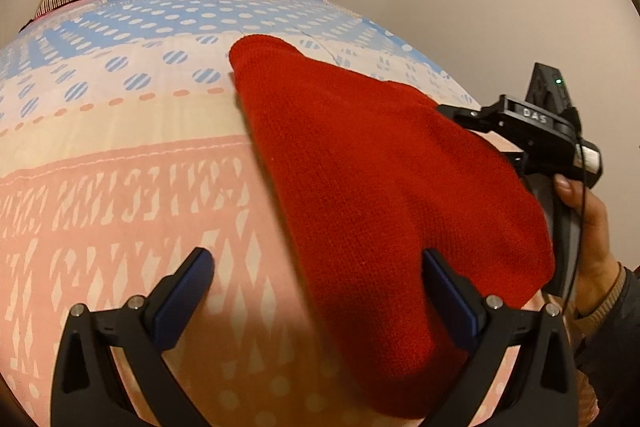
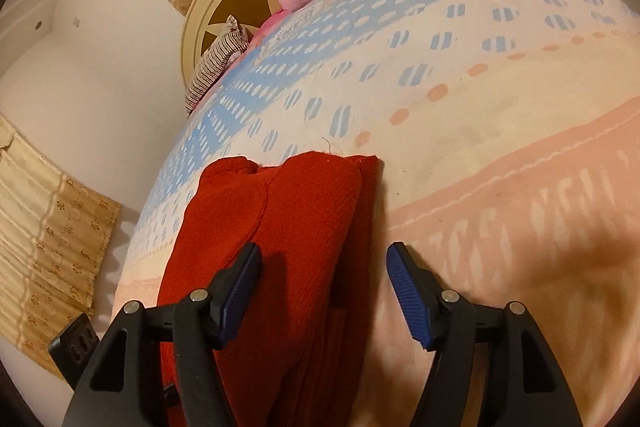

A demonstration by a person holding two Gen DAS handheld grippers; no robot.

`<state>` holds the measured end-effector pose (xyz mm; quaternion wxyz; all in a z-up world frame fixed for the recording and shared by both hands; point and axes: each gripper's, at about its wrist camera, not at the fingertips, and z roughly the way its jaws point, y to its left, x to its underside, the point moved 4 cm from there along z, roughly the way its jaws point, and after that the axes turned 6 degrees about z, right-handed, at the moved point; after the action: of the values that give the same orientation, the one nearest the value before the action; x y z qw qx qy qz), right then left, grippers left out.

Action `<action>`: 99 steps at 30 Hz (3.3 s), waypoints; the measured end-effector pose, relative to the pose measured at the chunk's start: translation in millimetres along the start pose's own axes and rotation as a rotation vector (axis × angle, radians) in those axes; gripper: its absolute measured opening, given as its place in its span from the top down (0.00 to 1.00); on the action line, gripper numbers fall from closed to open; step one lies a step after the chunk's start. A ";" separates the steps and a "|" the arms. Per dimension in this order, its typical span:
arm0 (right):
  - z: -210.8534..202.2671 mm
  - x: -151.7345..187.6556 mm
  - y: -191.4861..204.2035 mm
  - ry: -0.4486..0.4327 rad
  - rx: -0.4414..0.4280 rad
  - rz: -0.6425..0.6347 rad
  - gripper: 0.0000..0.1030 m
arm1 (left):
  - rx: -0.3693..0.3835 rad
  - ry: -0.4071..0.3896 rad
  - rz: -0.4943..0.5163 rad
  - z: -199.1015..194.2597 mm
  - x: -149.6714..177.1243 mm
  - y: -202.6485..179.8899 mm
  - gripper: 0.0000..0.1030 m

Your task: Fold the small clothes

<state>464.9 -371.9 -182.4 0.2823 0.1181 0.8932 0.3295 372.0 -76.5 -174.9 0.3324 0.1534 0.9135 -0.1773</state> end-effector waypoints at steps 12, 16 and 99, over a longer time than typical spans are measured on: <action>24.9 -4.2 14.4 0.055 -0.066 -0.049 0.43 | 0.070 -0.022 -0.031 -2.9 0.1 2.3 0.01; 26.0 -0.8 8.7 0.072 -0.110 -0.017 0.60 | 0.120 -0.023 -0.012 -3.3 0.8 -3.4 0.19; -361.8 129.5 -90.0 -0.381 -0.011 0.075 0.74 | 0.400 -0.062 0.433 -69.9 40.4 -284.8 0.66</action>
<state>146.8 -577.3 -71.0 0.4347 0.2100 0.8166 0.3165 190.3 -293.6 -88.4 0.3534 0.4016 0.7959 -0.2836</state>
